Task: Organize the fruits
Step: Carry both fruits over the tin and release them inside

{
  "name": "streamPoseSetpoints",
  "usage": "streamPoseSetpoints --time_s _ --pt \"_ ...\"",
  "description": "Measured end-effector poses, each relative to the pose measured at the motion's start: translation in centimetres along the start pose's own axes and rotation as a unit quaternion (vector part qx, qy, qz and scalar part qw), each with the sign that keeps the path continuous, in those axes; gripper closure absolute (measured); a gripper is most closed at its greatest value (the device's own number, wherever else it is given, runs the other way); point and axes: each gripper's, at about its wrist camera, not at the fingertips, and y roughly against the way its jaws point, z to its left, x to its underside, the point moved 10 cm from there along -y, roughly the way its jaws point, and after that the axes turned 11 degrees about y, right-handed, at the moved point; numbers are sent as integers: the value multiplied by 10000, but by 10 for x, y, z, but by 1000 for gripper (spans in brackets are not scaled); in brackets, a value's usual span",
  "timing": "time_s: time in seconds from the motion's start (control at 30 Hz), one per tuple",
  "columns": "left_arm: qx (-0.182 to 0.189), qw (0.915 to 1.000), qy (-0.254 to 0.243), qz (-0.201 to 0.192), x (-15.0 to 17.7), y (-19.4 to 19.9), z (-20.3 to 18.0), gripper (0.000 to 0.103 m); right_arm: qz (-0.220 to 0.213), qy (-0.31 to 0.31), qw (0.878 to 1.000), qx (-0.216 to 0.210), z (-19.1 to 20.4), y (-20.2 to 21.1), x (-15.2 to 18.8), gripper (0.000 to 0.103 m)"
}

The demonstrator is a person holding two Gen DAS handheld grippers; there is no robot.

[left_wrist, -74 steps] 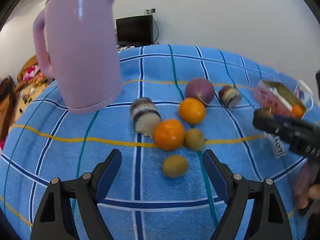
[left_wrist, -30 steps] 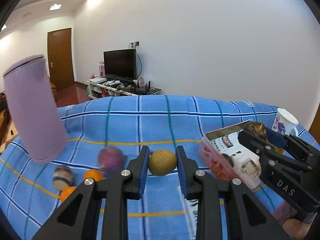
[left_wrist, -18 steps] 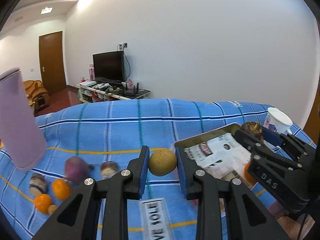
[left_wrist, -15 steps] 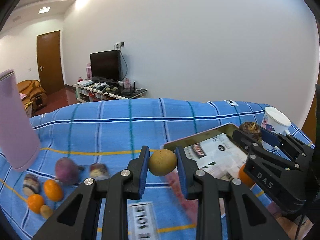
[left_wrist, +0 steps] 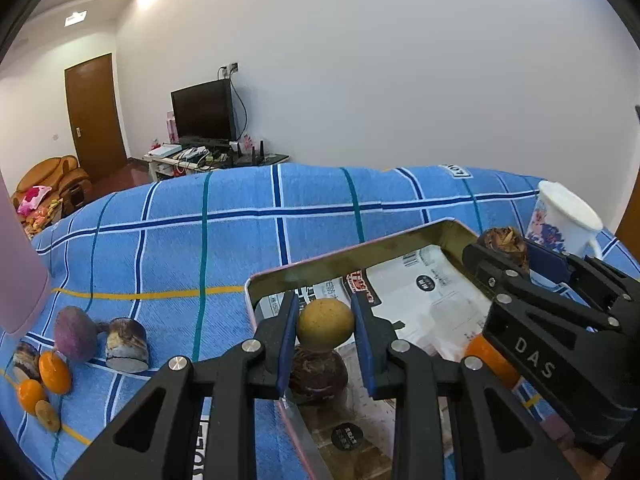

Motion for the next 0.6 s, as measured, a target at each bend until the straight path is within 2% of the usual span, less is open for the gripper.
streamPoseSetpoints --time_s 0.37,0.6 --pt "-138 9998 -128 106 6 -13 0 74 417 329 9986 -36 14 -20 15 55" --pt "-135 9997 -150 165 9 -16 -1 74 466 309 9984 -102 16 -23 17 54"
